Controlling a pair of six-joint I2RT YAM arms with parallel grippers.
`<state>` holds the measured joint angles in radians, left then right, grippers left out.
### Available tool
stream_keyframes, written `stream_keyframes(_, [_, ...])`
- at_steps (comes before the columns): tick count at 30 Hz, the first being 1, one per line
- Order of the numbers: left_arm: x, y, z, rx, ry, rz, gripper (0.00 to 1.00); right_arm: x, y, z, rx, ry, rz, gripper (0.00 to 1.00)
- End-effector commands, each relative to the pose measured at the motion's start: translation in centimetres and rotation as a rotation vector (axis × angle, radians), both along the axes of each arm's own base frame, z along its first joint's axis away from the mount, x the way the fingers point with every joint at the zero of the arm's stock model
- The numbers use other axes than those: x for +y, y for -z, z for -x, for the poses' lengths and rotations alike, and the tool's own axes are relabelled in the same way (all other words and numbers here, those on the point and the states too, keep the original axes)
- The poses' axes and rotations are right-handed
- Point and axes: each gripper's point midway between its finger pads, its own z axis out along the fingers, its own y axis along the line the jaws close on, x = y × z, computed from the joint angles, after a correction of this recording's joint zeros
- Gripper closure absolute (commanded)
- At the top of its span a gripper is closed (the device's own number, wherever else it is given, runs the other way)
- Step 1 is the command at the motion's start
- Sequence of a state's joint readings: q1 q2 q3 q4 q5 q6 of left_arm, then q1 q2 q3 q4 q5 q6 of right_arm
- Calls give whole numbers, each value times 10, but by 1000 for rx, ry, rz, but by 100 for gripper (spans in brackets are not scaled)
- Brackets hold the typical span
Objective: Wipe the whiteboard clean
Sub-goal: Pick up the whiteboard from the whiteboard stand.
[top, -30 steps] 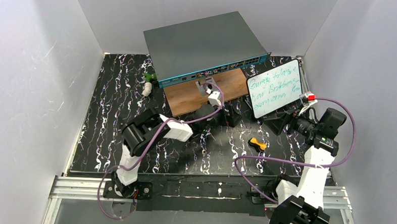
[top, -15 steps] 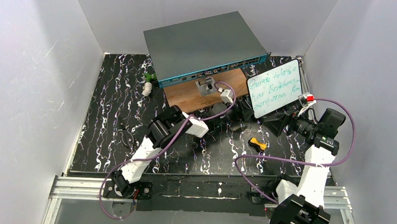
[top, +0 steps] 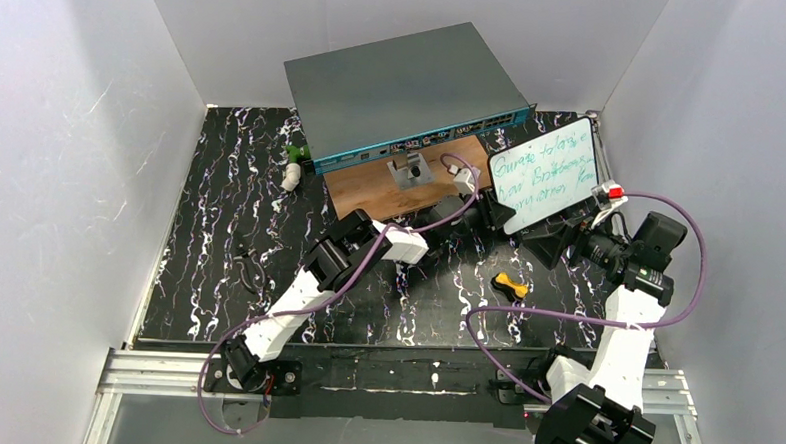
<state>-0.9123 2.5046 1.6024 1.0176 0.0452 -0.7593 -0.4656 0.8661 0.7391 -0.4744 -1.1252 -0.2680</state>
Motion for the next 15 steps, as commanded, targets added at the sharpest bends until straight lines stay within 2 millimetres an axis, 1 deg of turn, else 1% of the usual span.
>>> stream_keyframes(1, [-11, -28, -9, -64, 21, 61, 71, -3, -16, -3, -48, -4, 25, 2])
stream_keyframes(3, [-13, -28, -10, -70, 24, 71, 74, -3, -16, -3, -48, -4, 26, 2])
stream_keyframes(5, [-15, -33, -10, -100, 47, 85, 84, -3, -16, -3, -47, -3, 26, 2])
stream_keyframes(7, [-17, -40, -11, -126, 82, 108, 100, -3, -16, -3, -45, -6, 25, 2])
stream_keyframes(9, [-15, -42, -10, -141, 83, 102, 100, -2, -17, -3, -49, -8, 27, 2])
stream_keyframes(13, [-1, -68, -11, -221, 50, 68, 100, 0, -20, 0, -59, -22, 27, 2])
stream_keyframes(15, [3, -84, -11, -274, 46, 48, 100, 2, -22, 2, -65, -33, 25, 2])
